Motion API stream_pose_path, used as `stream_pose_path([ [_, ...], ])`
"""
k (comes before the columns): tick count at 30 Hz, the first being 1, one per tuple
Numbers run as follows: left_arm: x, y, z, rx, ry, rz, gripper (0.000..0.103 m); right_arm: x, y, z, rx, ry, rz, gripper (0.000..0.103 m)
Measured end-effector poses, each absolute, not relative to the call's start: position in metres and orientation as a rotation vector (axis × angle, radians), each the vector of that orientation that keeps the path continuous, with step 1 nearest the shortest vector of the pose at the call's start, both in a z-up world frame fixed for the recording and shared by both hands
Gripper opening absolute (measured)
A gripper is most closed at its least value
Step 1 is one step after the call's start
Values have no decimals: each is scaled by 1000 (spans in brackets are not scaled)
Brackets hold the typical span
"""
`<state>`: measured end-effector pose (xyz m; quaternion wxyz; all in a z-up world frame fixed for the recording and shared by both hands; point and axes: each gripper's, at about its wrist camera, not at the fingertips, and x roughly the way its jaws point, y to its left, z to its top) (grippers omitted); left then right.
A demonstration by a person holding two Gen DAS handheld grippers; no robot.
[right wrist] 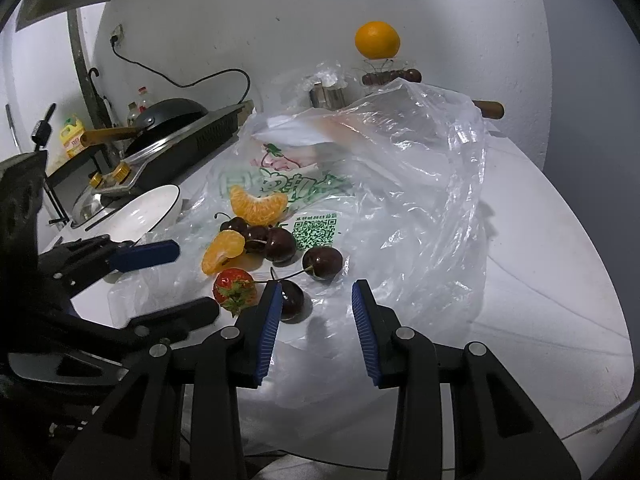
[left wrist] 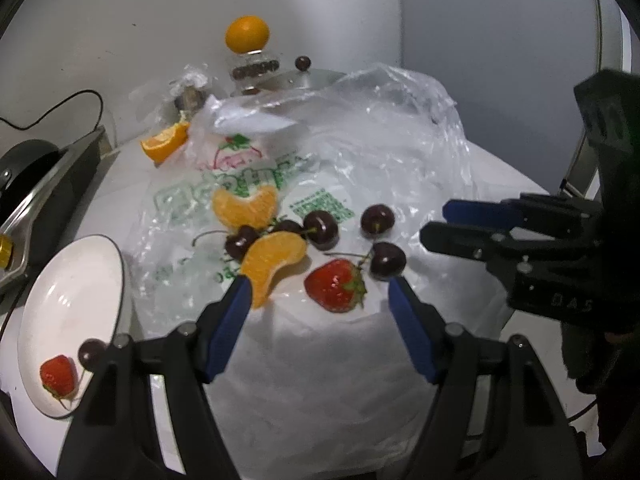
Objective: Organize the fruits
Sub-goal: 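Move both tools back to the fruit on the bag, then grasp another strawberry with the left tool while the right tool grasps a cherry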
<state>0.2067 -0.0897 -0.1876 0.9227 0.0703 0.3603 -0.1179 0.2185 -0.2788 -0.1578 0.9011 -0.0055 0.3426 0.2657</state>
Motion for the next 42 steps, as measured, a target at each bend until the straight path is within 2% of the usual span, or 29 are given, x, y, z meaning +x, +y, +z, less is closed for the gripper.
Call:
stream_pose_path([
  [5,212,-101,-195,186,743,-258,70,218,-282,-159,-8,709,560,38],
  [7,214,-108,-199,215,745,-266,62,219,-283,-160,-8,707,560,38],
  [21,232,-113,-211,231,791,-256,61,220,-282,-164,-7,715,587,38],
  [22,233,-112,-211,229,790,-262,60,220,-281,-164,-10,717,590,38],
  [23,233,-110,-211,216,794,-279,51,220,-279,-164,-13,718,595,38],
  [29,234,-101,-211,192,791,-286,37,221,-271,-167,-27,727,604,38],
  [42,221,-93,-199,164,760,-300,36,224,-255,-171,-67,756,621,38],
])
